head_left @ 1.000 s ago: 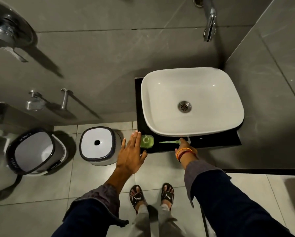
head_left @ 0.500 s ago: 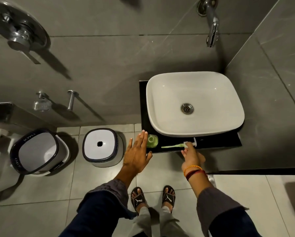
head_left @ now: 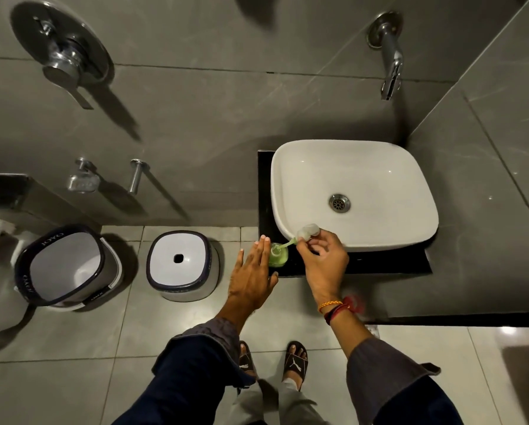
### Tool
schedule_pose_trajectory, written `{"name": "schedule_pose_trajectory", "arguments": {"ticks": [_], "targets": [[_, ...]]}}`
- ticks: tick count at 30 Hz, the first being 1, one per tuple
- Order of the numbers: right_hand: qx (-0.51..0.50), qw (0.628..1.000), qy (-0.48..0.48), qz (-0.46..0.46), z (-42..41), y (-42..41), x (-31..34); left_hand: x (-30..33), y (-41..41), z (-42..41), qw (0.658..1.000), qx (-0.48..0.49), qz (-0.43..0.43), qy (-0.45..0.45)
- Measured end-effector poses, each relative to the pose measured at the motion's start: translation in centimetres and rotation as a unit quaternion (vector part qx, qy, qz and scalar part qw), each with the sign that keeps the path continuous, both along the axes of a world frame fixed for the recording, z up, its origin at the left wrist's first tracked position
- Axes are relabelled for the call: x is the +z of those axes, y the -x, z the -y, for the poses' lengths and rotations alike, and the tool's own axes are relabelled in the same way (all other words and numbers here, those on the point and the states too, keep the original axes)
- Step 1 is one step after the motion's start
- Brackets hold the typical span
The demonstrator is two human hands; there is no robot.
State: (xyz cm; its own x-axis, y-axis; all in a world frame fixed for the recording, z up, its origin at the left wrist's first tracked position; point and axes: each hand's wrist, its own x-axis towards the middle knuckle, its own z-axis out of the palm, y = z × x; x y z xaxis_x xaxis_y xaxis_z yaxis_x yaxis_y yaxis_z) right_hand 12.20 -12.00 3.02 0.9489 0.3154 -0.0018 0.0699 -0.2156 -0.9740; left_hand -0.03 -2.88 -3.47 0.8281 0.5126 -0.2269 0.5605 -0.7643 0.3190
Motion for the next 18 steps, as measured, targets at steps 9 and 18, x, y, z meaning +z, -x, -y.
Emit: {"name": "schedule_pose_trajectory", "arguments": {"ticks": [9, 18], "targets": [[0.143, 0.972, 0.161, 0.095, -2.0, 1.2, -2.0, 0.0, 0.0, -0.1, 1.0, -0.007, -0.019, -0.002], [0.143, 0.955, 0.248, 0.081, -2.9, 1.3, -3.7, -0.3, -0.2, 0.0, 1.0, -0.006, -0.025, -0.006]]}}
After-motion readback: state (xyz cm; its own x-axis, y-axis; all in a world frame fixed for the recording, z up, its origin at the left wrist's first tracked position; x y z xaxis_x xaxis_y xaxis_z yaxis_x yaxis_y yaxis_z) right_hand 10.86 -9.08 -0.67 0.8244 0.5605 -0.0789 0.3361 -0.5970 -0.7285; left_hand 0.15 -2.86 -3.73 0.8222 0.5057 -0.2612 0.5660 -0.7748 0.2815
